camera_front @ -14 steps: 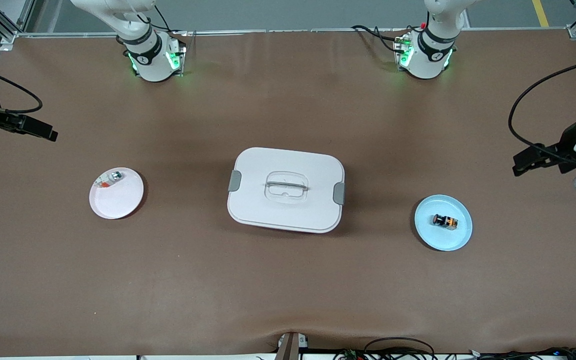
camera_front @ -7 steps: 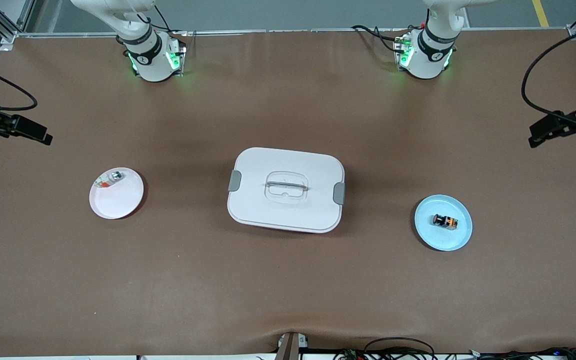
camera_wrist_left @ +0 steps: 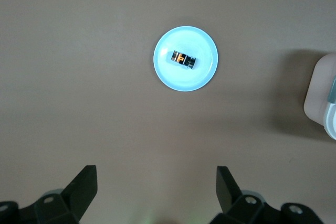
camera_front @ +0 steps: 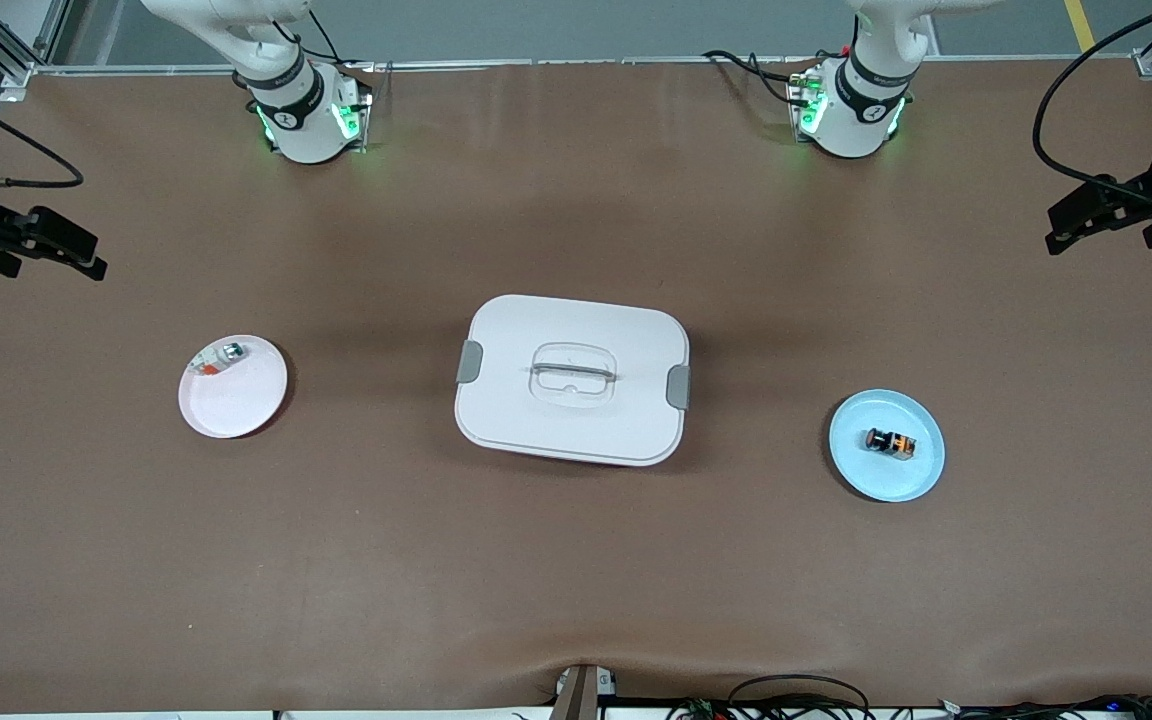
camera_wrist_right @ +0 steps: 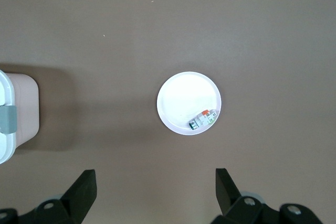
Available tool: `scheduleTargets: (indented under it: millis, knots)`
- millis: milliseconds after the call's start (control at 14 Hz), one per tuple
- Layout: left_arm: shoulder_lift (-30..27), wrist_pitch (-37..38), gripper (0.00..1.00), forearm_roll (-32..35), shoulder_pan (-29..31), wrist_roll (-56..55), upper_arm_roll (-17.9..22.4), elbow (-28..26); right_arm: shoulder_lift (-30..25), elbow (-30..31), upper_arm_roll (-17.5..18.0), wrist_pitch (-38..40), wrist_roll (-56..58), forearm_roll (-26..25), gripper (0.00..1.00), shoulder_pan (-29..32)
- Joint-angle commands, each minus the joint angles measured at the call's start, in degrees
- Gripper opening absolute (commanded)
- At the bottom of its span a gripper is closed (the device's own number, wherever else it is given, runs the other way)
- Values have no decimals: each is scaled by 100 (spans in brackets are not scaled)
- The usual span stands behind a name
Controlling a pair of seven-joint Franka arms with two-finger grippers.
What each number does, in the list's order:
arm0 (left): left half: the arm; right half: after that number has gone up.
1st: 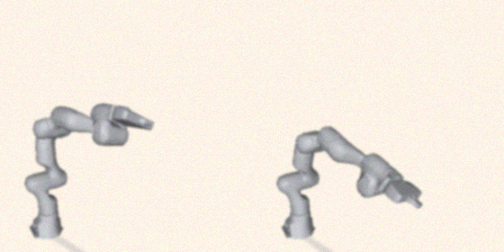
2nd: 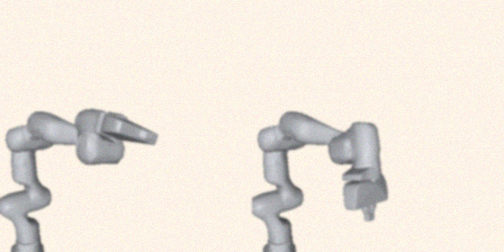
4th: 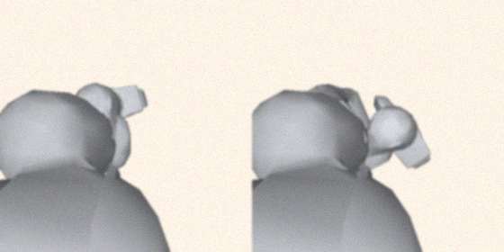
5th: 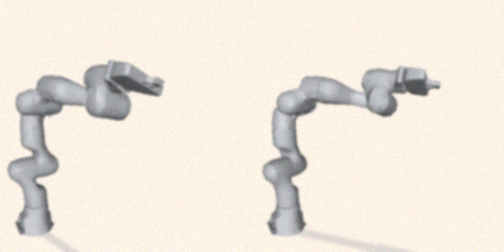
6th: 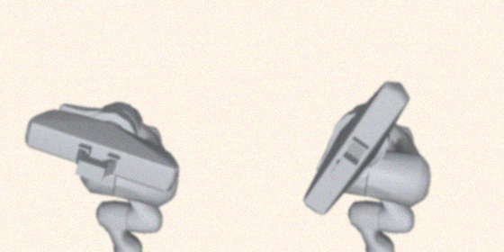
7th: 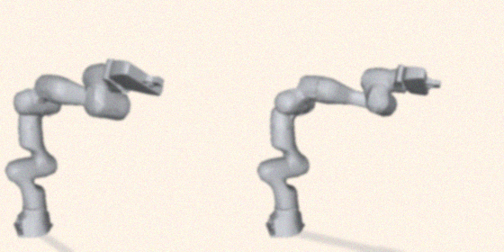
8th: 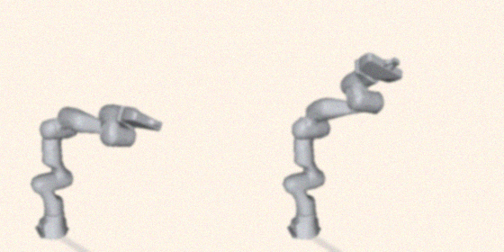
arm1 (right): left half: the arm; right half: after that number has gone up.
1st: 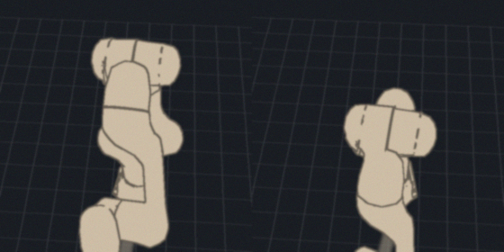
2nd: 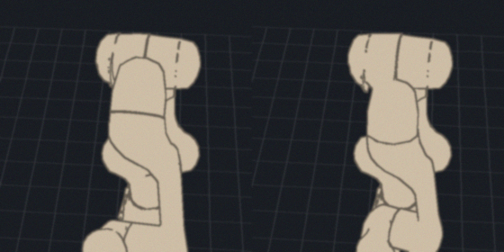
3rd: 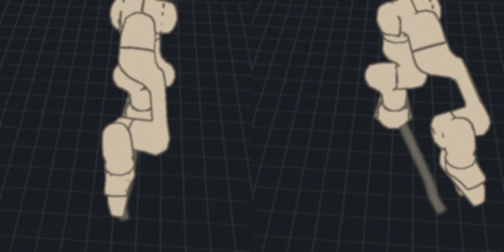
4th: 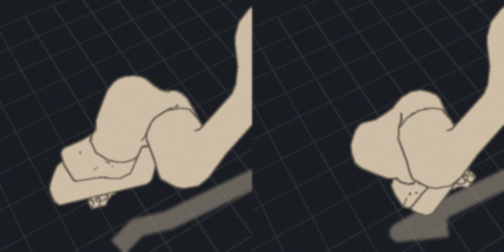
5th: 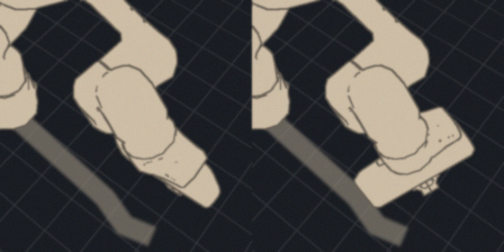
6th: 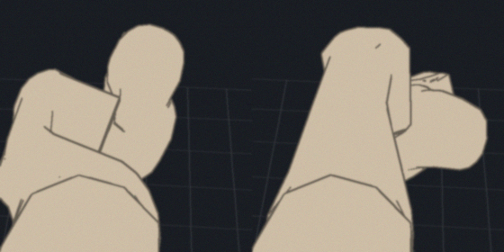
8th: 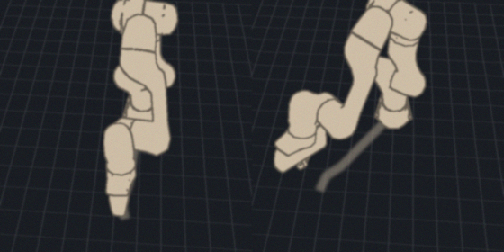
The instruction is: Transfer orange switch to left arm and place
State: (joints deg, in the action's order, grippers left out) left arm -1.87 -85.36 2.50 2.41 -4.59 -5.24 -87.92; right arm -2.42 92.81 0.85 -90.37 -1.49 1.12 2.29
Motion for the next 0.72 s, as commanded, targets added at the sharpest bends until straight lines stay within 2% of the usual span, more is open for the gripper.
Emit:
scheduleTargets:
  millis: [0, 645]
  knots:
    - [-209, -16, 100, -109, -12, 117, 75, -217, -198, 220, 20, -122, 122, 11, 100, 61]
    - [-244, 160, 100, -276, -38, 116, 14, -217, -189, 150, 11, -122, 113, 133, 100, 79]
